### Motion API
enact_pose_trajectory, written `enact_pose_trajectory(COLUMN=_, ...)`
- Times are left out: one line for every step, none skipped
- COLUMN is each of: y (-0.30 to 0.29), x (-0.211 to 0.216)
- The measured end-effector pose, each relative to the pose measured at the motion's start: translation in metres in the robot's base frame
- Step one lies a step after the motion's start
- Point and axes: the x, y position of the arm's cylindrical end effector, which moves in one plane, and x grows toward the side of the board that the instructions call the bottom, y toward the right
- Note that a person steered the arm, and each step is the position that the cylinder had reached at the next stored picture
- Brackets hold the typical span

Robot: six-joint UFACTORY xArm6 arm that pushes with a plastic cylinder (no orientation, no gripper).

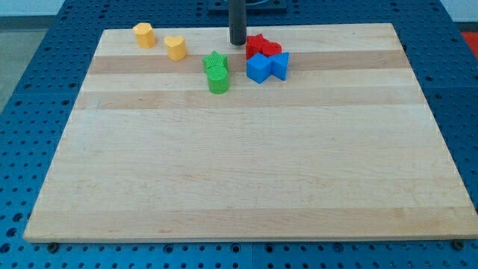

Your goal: Move the yellow heart towards the down

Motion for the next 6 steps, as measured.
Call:
enact_pose_trajectory(y=-0.022, x=-0.021)
enact_pose_trajectory(y=-0.058, x=-0.026)
enact_pose_trajectory(y=-0.093, x=-0.026)
enact_pose_trajectory(y=-0.106, x=-0.013)
enact_pose_trajectory(y=-0.106, x=0.005)
enact_pose_trajectory(y=-0.106, x=0.026)
